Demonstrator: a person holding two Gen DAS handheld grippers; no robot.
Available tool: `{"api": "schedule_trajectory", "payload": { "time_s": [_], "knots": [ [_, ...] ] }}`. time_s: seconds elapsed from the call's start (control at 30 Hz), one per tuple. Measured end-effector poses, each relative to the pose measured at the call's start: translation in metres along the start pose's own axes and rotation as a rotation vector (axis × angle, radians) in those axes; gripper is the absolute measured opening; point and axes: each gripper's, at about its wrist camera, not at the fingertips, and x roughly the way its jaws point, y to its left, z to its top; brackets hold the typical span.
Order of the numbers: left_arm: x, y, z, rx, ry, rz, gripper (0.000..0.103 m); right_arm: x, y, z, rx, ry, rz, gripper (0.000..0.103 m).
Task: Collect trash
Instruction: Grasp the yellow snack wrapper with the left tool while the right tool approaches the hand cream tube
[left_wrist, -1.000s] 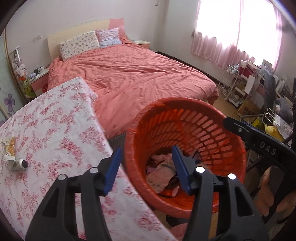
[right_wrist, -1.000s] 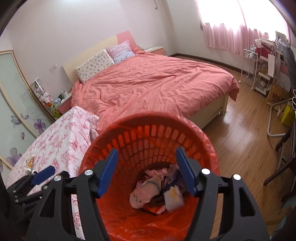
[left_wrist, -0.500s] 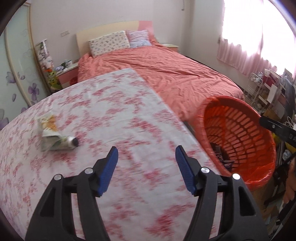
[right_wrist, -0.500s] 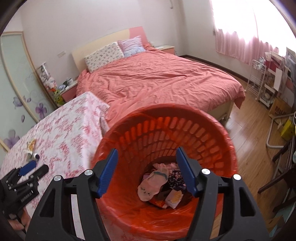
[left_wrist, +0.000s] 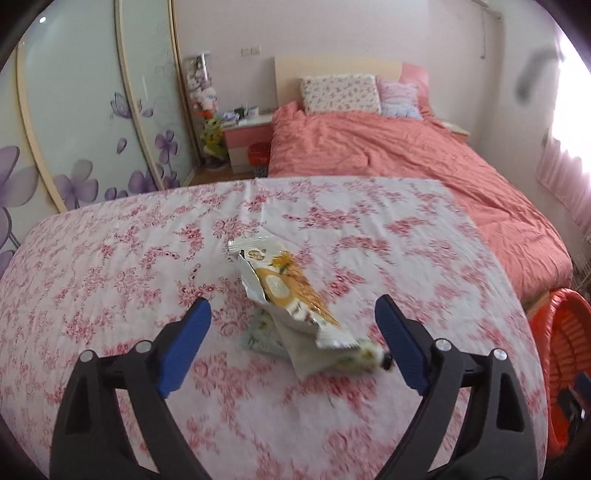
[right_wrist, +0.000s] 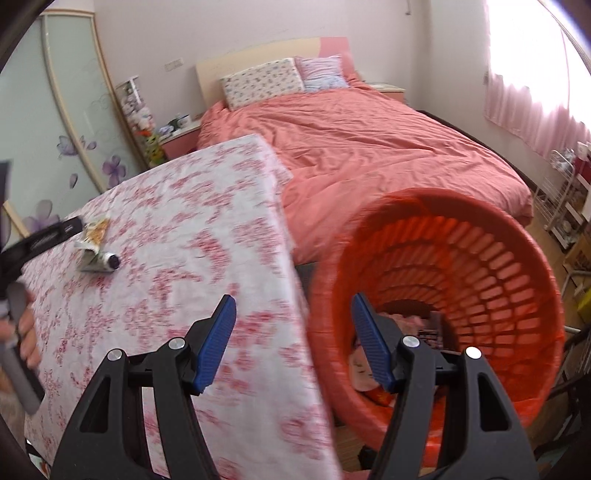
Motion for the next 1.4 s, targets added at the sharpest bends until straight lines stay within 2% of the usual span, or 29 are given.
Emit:
{"api": "schedule_trajectory", "payload": {
  "time_s": [0.1,0.2,0.27,0.43,0.5,0.7,0.9,1.07,1.23,1.33,1.4],
  "knots": [
    [0.030,0.002,0.011,-0.005,0.073,0.005,0.087,0.004,0.013,-0.002,-0.022,0.009,0.011,0.065],
    [0.049,0.003,0.013,-0.011,0.120,-0.001,0.076,0.007,0.025,-0.003,-0.043,0.023,0.016,0.065],
    [0.059,0.007,0.013,-0.015,0.148,-0.008,0.060,0.009,0.030,-0.005,-0.051,0.029,0.019,0.065],
    [0.060,0.027,0.005,-0.032,0.150,-0.007,0.049,0.010,0.046,-0.006,-0.069,0.036,0.038,0.065],
    [0.058,0.044,0.001,-0.050,0.160,-0.018,0.049,0.012,0.053,-0.006,-0.076,0.038,0.046,0.065],
    [0.045,0.102,-0.026,-0.047,0.168,0.013,0.050,0.022,0.085,-0.004,-0.106,0.047,0.100,0.065],
    [0.031,0.147,-0.049,-0.056,0.159,0.003,0.051,0.043,0.137,0.013,-0.154,0.044,0.204,0.065],
    [0.025,0.154,-0.058,-0.057,0.130,-0.004,0.053,0.067,0.181,0.031,-0.275,0.033,0.206,0.065],
    [0.025,0.157,-0.060,-0.066,0.113,-0.014,0.055,0.085,0.199,0.035,-0.353,0.091,0.242,0.064],
    [0.025,0.158,-0.060,-0.066,0.113,-0.016,0.055,0.089,0.201,0.035,-0.369,0.119,0.259,0.058],
    [0.025,0.158,-0.060,-0.068,0.113,-0.016,0.055,0.090,0.202,0.031,-0.370,0.145,0.259,0.048]
  ]
}}
